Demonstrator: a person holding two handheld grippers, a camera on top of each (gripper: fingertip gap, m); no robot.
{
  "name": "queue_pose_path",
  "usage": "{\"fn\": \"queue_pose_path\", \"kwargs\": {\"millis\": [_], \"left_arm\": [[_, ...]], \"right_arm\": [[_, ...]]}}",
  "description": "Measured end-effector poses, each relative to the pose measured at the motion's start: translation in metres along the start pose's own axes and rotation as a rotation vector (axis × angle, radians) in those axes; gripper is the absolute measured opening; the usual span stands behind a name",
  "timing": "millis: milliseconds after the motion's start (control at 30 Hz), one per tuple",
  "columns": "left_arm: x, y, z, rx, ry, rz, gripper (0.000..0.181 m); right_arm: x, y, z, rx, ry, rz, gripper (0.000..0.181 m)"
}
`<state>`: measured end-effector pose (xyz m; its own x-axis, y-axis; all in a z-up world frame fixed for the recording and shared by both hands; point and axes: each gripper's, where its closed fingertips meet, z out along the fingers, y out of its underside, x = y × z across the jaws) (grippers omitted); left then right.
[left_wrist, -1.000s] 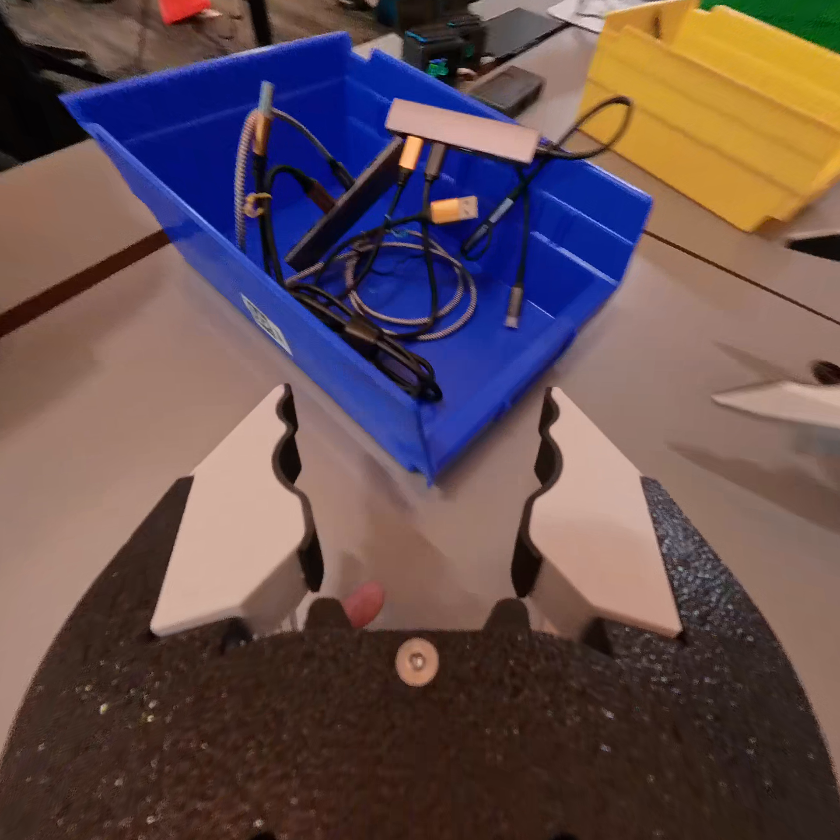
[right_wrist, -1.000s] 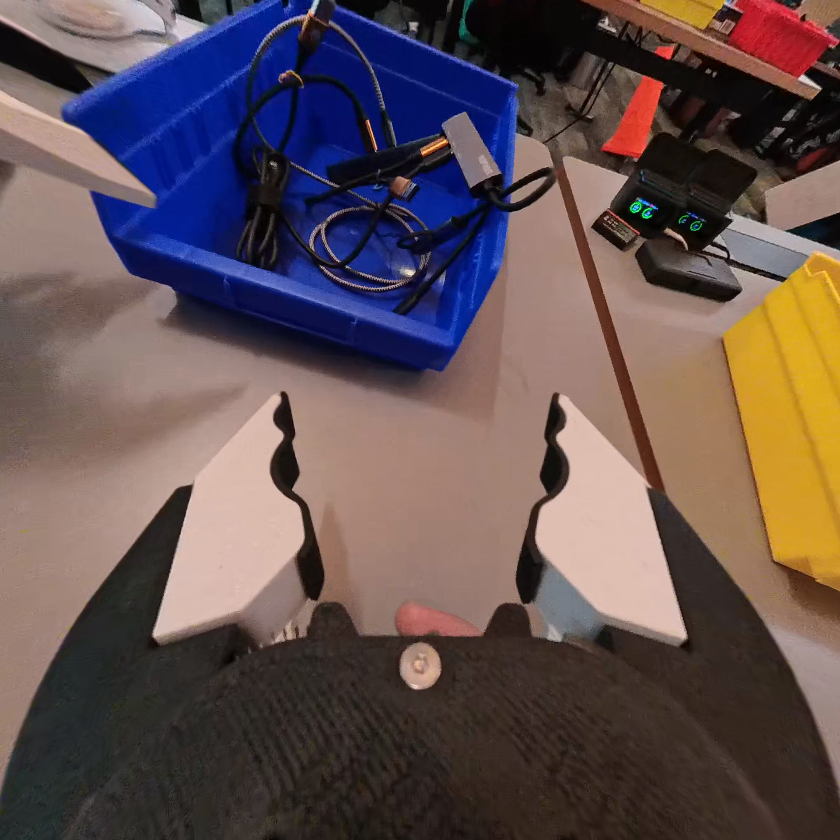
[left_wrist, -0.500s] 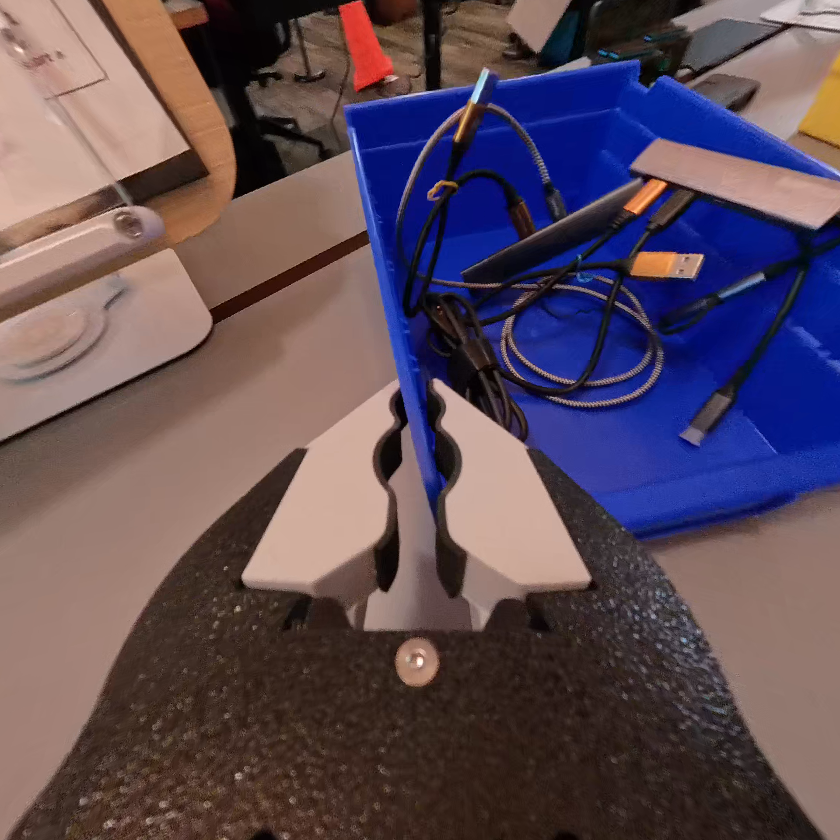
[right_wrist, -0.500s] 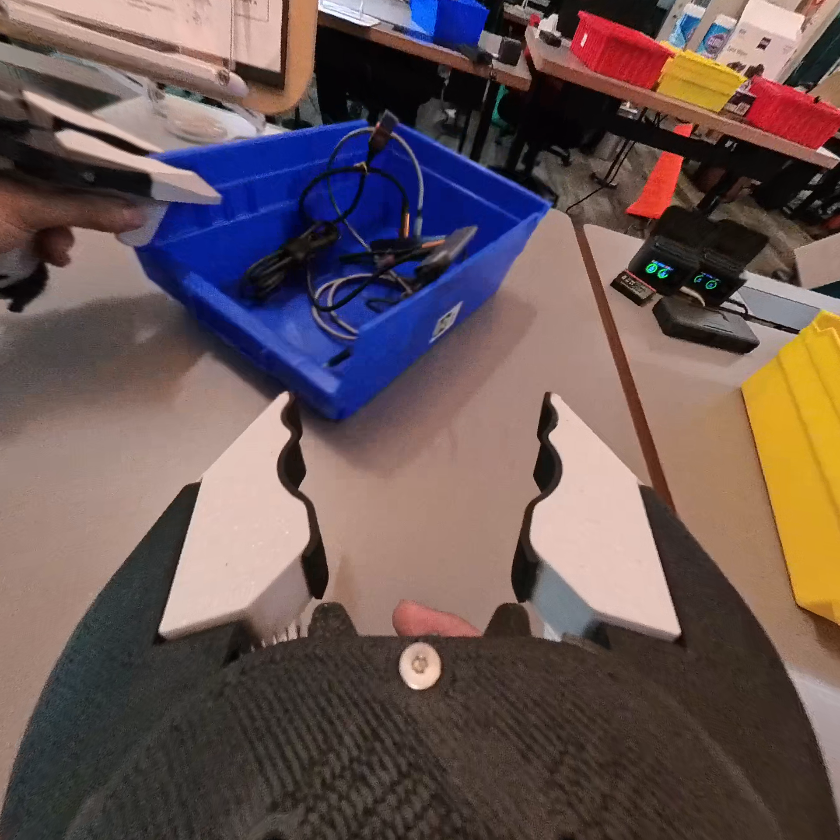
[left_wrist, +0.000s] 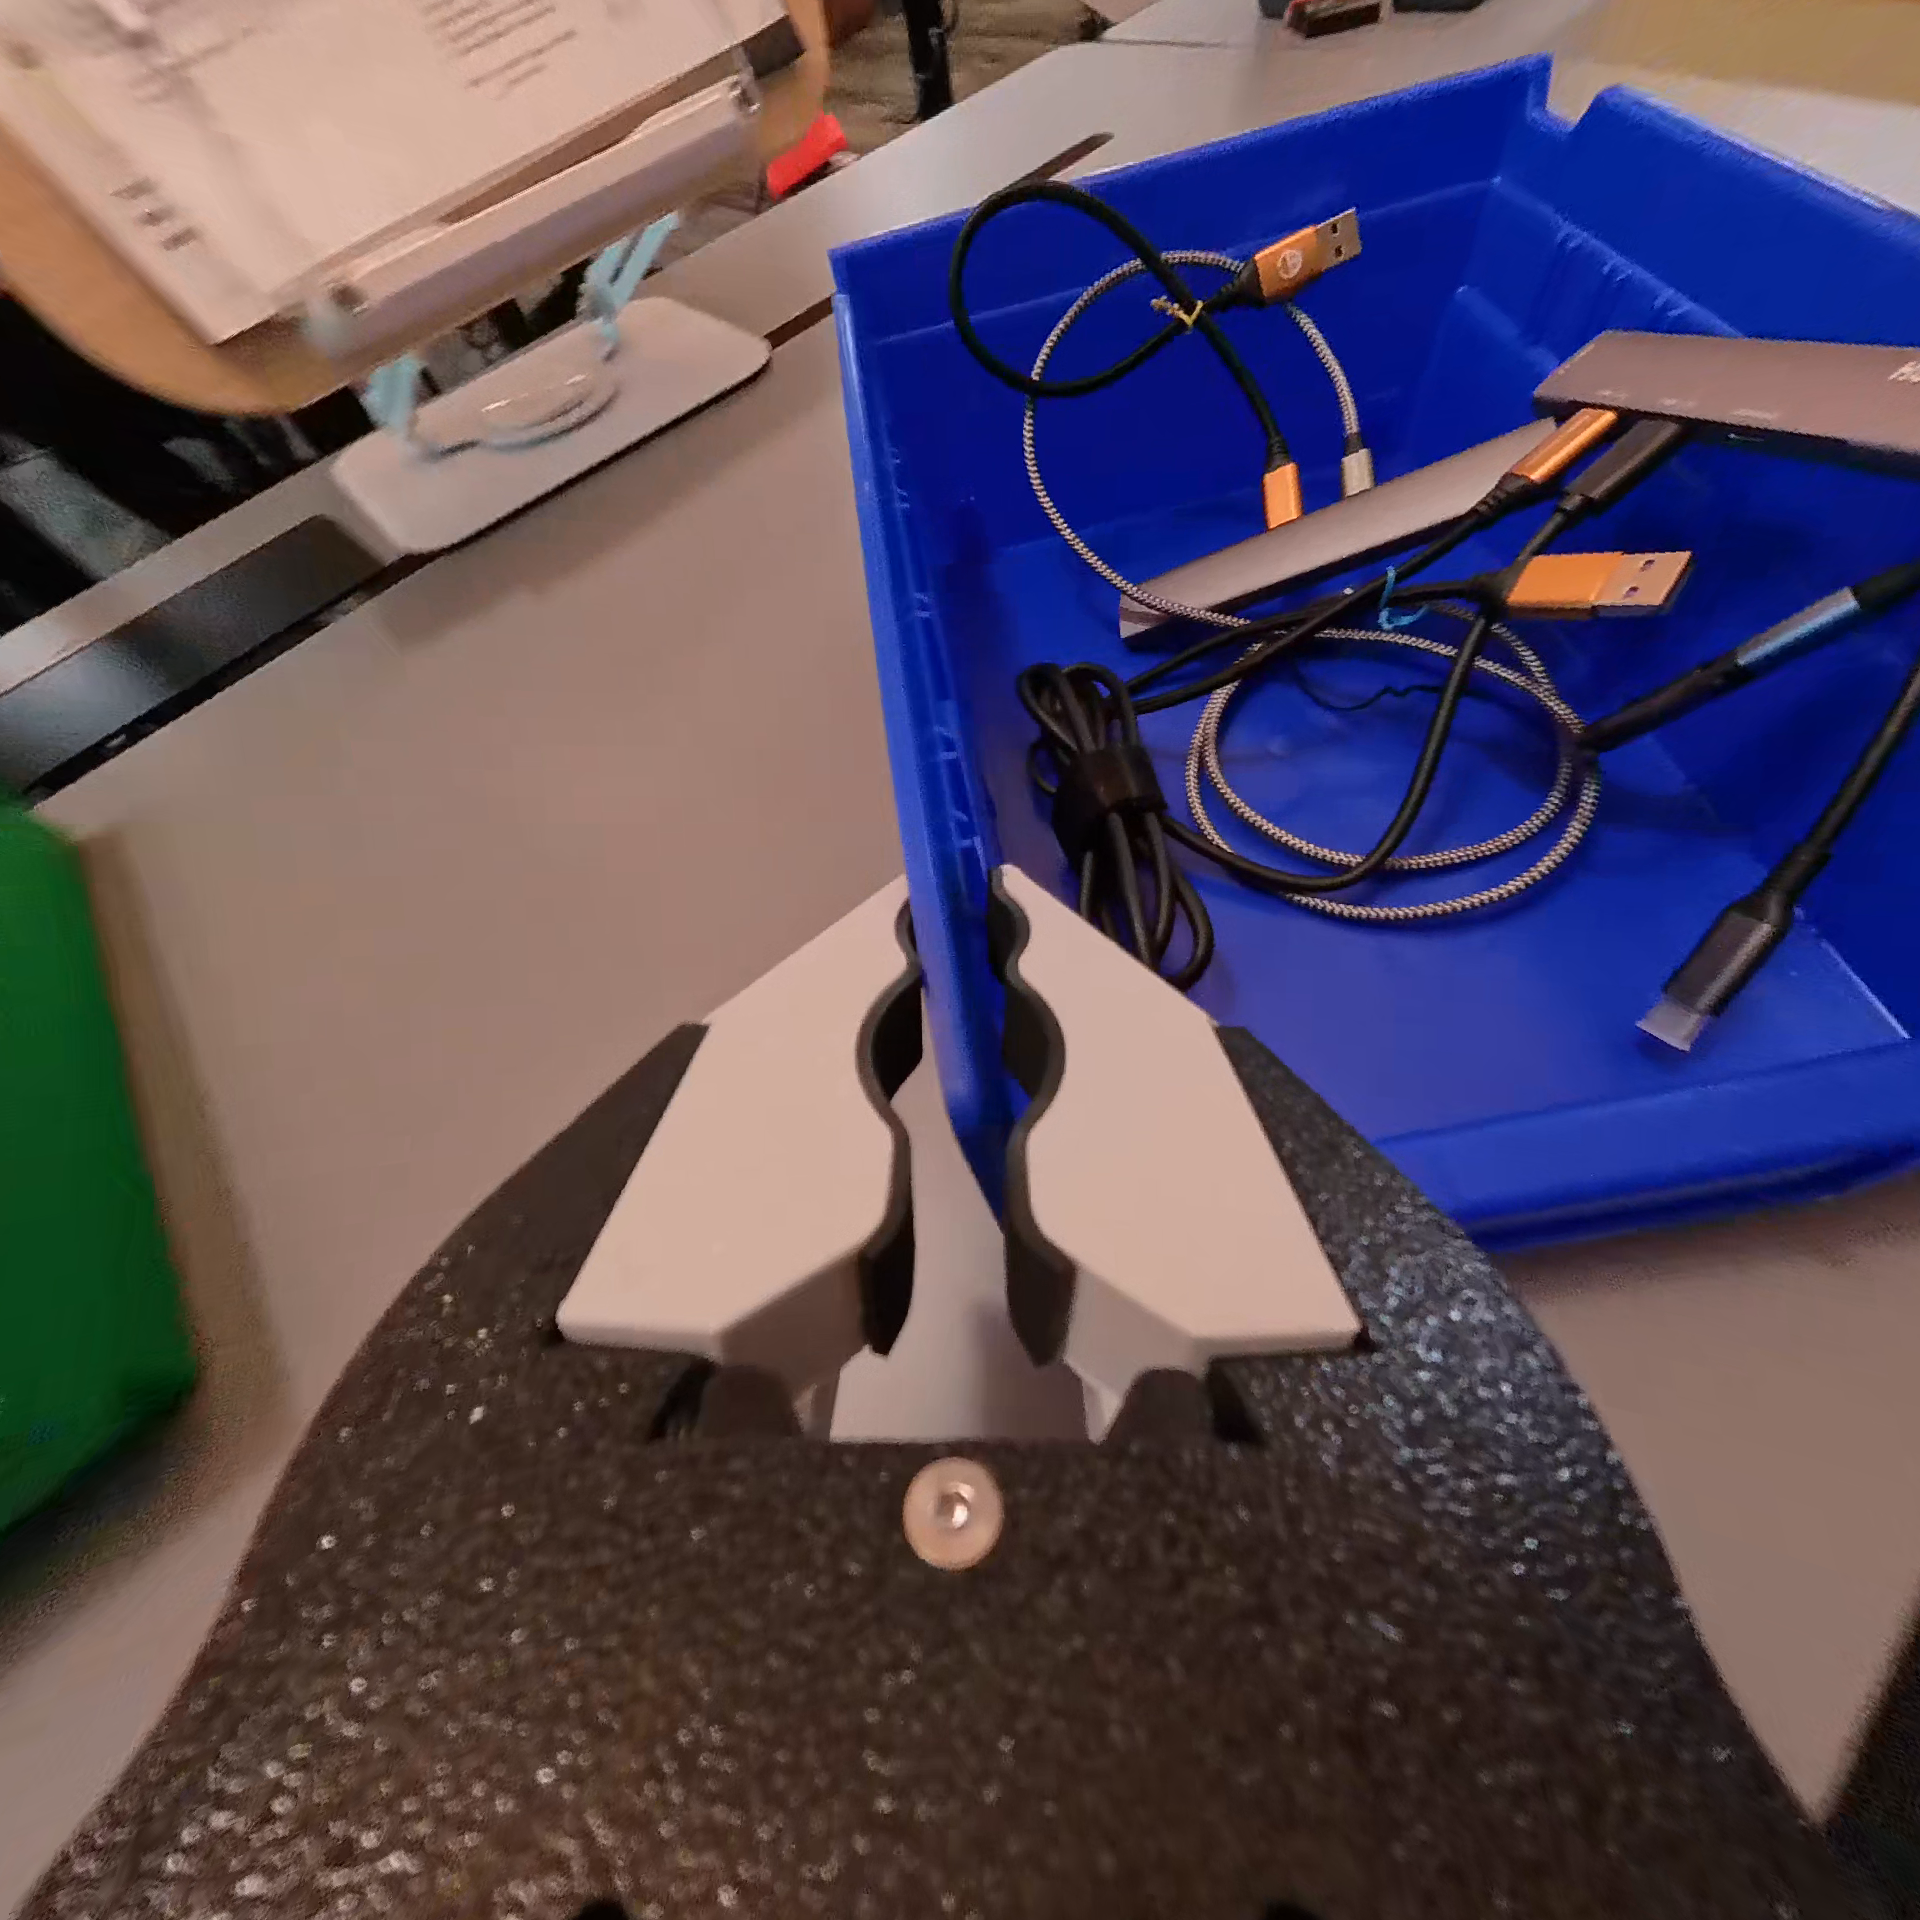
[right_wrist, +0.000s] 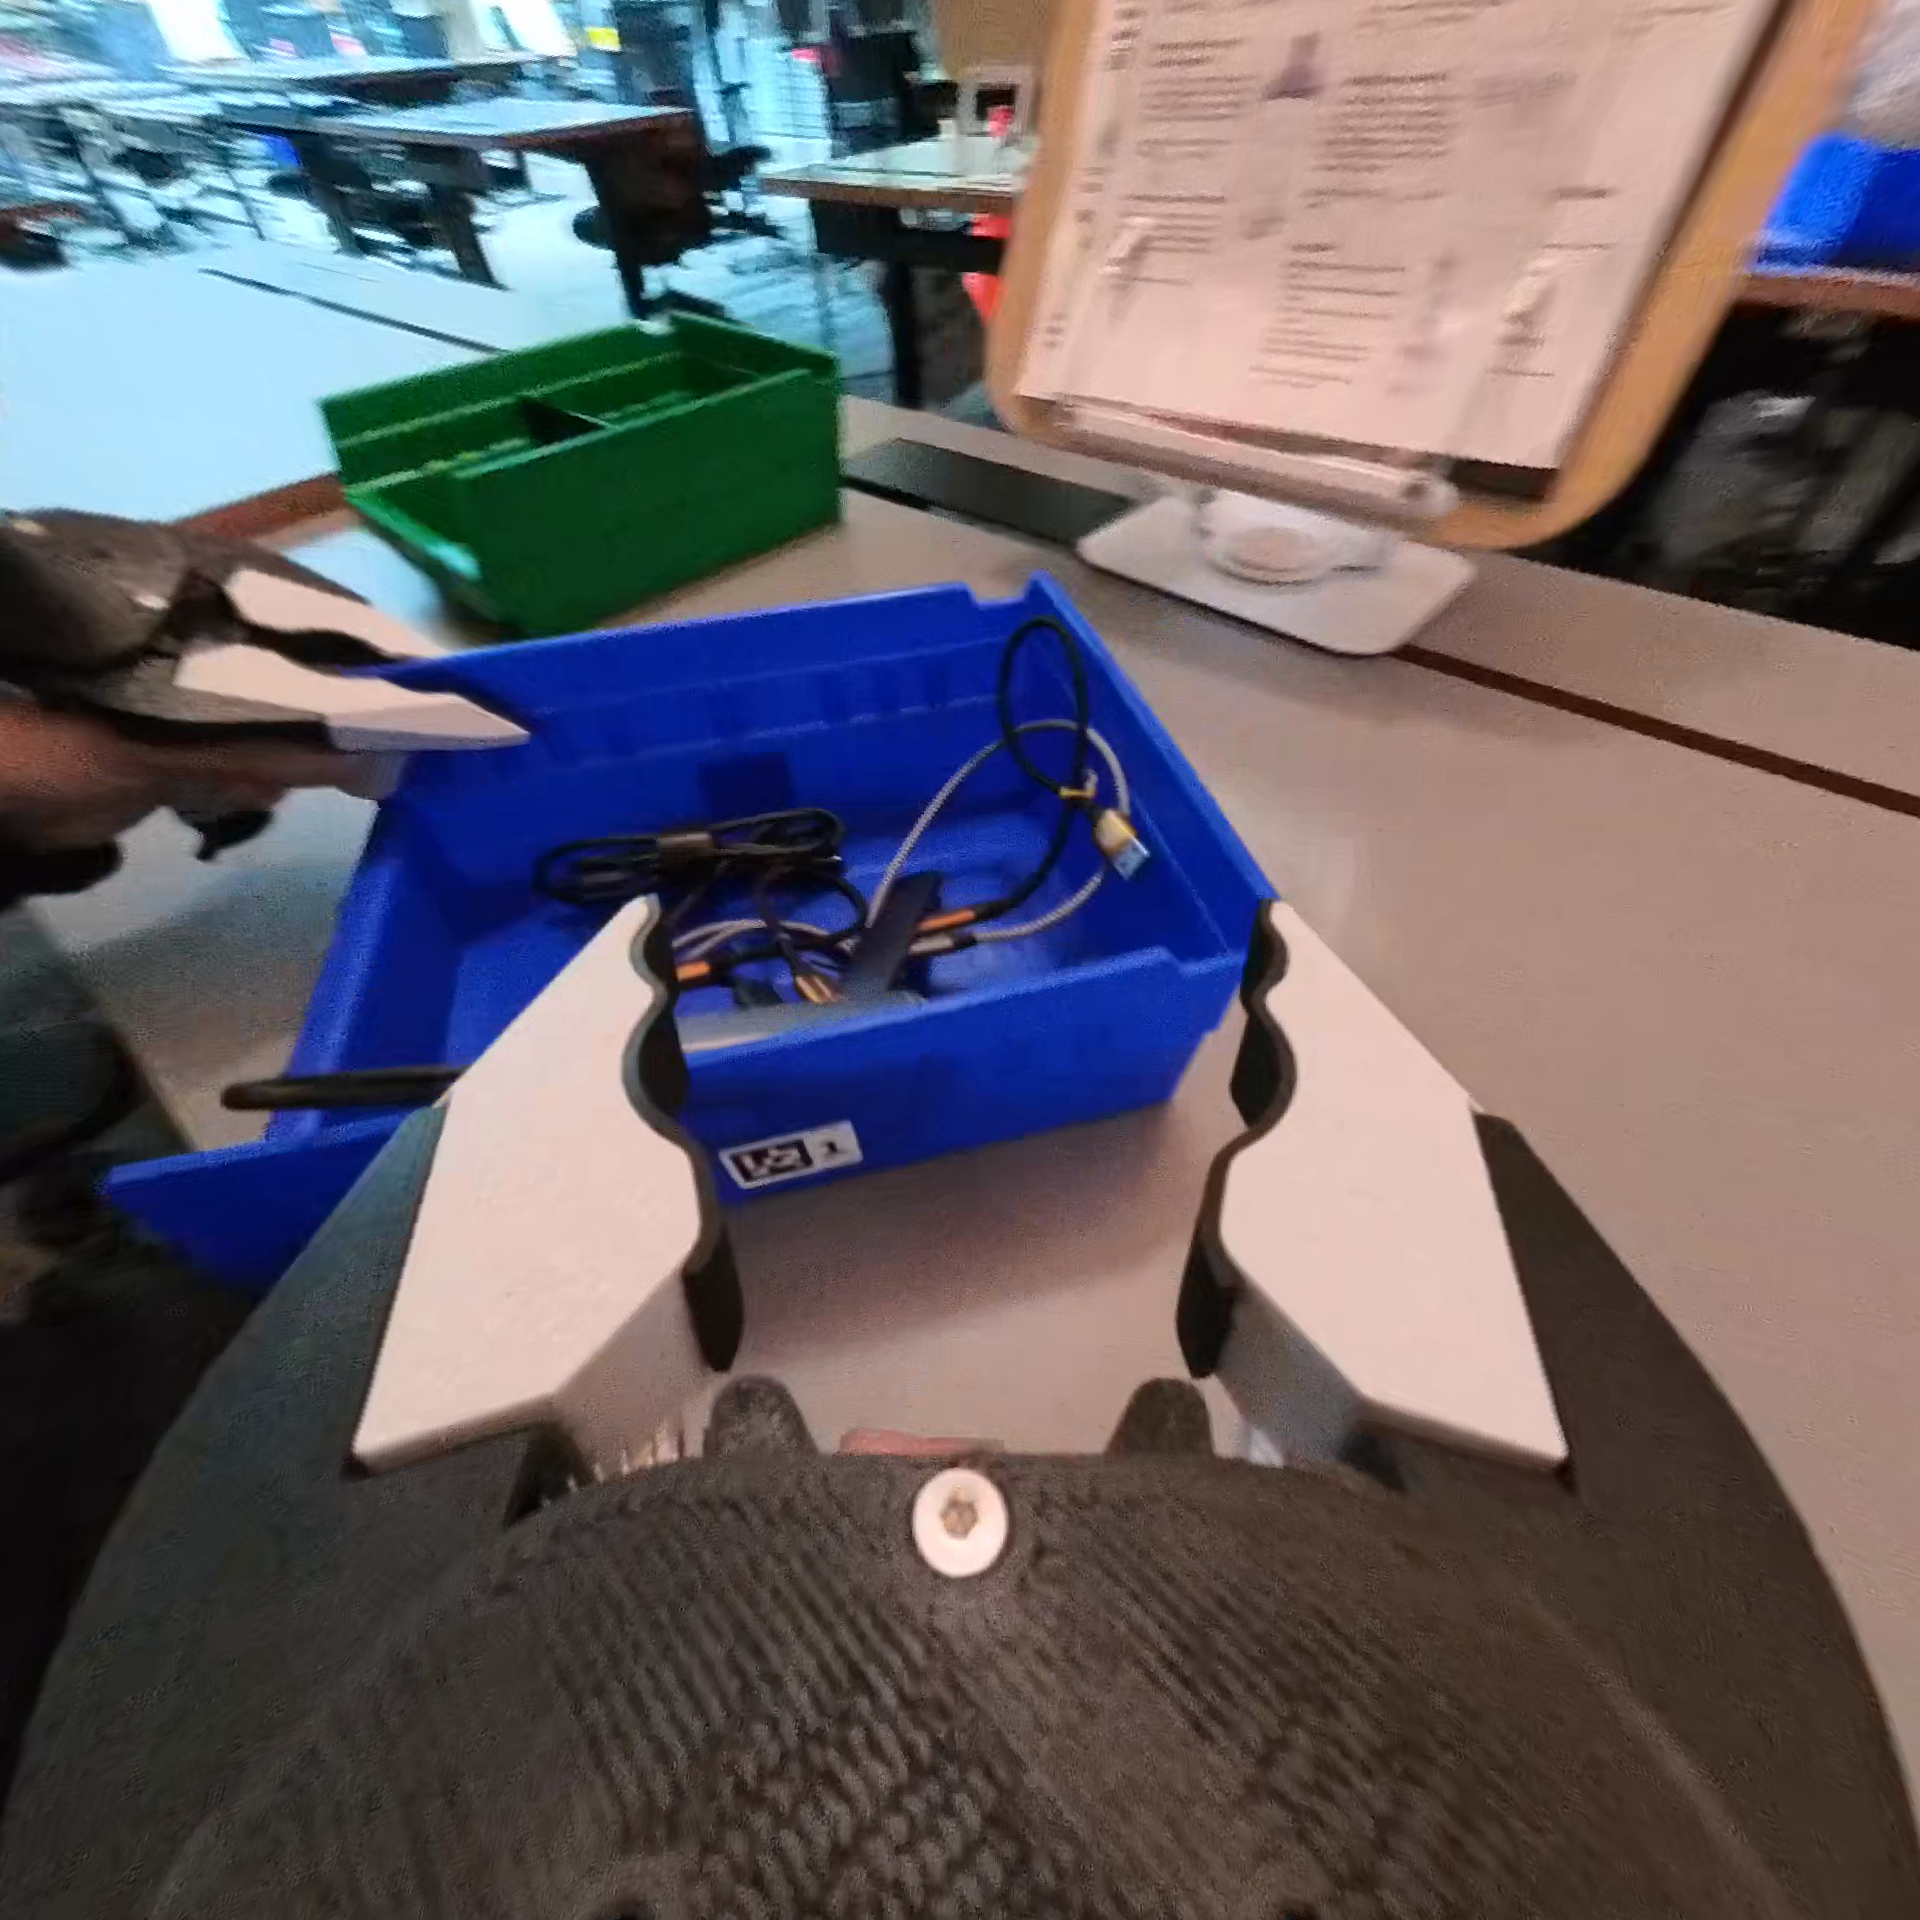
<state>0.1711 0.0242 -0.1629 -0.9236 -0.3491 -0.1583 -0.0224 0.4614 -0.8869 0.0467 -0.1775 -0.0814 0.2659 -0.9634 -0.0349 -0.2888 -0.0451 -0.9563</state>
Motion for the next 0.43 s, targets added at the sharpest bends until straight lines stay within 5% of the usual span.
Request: {"fn": "queue_pose_path", "kwargs": {"millis": [67, 233, 433], "left_arm": [[-0.011, 0.021, -0.04, -0.005, -0.035, 0.006, 0.006], [-0.038, 0.071, -0.132, -0.038, -0.052, -0.029, 0.006], [-0.095, 0.133, -0.24, -0.093, -0.145, -0.133, 0.006]], "right_arm": [[-0.033, -0.024, 0.033, 0.028, -0.107, 0.046, 0.105], [-0.06, -0.09, 0.137, 0.047, -0.08, 0.129, 0.11], [-0.145, -0.104, 0.277, -0.123, -0.189, 0.26, 0.106]]}}
